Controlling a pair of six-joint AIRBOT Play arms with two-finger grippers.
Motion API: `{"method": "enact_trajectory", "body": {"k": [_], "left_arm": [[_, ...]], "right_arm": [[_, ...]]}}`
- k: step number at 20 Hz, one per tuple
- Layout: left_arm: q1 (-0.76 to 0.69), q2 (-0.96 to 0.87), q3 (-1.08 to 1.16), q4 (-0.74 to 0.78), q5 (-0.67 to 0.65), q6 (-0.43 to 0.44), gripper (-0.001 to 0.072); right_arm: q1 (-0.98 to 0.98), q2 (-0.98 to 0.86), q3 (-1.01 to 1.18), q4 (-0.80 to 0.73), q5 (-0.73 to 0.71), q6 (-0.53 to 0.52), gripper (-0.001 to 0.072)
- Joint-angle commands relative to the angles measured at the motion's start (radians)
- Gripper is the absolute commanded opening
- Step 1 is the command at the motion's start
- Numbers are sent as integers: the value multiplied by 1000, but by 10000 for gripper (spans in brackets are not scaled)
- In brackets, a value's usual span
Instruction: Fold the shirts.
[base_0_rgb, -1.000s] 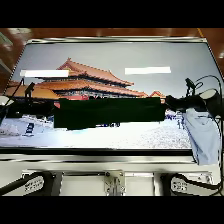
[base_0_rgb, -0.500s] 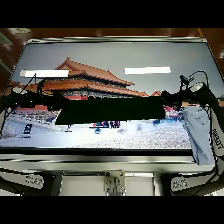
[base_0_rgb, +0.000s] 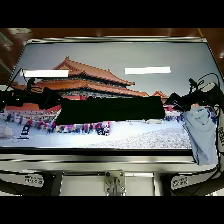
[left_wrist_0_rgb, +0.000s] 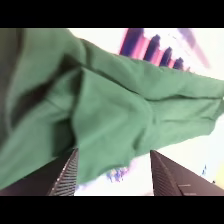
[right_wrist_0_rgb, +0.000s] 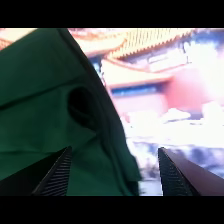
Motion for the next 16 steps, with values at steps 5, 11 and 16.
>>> {"method": "enact_trajectory", "body": {"k": [5, 11, 16], "left_arm": [[-88, 137, 4, -5, -53, 0, 531], [-238, 159, 4, -5, 76, 0, 311], [-560, 90, 2, -6, 434, -25, 41]], "right_arm": [[63, -124, 3, 179, -39, -15, 673], [71, -67, 6, 174, -30, -58, 69], [73, 215, 6, 166, 109, -63, 69]]}}
